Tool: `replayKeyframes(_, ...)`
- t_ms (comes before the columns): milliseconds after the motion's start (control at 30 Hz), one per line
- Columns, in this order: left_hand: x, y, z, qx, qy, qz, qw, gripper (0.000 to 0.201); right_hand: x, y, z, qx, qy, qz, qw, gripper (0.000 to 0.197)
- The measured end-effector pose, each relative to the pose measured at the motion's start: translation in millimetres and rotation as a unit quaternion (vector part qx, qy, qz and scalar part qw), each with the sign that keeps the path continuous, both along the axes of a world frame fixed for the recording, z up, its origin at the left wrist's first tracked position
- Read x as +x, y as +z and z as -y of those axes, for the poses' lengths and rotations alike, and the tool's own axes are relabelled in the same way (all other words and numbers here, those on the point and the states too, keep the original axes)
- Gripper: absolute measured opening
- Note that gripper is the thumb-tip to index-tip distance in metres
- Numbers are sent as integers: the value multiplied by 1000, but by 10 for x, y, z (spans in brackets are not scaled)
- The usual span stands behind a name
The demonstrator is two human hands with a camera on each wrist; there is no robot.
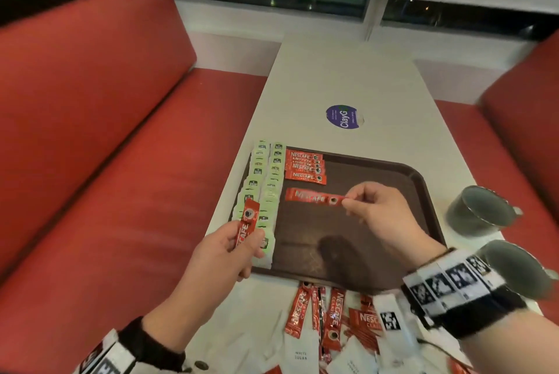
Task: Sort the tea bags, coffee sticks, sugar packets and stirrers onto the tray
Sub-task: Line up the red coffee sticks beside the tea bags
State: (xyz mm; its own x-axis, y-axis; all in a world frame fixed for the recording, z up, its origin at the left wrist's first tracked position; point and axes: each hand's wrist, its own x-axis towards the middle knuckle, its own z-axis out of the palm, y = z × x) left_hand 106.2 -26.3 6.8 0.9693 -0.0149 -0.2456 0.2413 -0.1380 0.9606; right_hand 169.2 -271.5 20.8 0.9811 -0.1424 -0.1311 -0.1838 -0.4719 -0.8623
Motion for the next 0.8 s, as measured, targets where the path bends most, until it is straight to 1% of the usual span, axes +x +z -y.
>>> replayKeyframes(67, 9, -38, -32, -6, 6, -6, 1000, 16, 337, -134, 77, -37, -30, 14, 999, 19)
replayKeyframes(133, 12, -70, -72, -13, 6, -9, 1000, 13, 622, -265, 112, -65, -43, -3, 997, 18)
replayKeyframes(200, 13, -94, -119, -21, 9, -8, 1000, 13, 837, -386, 119, -63, -48, -52, 995, 20)
replayKeyframes(300, 13, -124, -191, -15, 15, -6, 1000, 20, 1067, -590, 95, -47, -39, -131, 990, 21)
replayKeyframes(367, 9, -152, -231, -11, 24, -3, 1000, 14, 1160, -691, 57, -47, -42, -159, 985, 20)
replayKeyframes(467, 1, -214, -279, -3, 27, -6, 1000, 13, 1251, -770, -3, -43, -63, -175, 982, 16)
replayKeyframes(600, -13, -264, -309, -5, 30, -13, 999, 17, 1346, -764, -89, -42, -76, -183, 979, 11)
replayKeyframes(667, -18, -268, -313, -5, 26, -15, 1000, 16, 1385, -753, -130, -46, -81, -191, 977, 4)
replayKeyframes(800, -18, -283, -330, -11, 31, -16, 999, 14, 1438, -768, -179, -61, -81, -186, 977, 7)
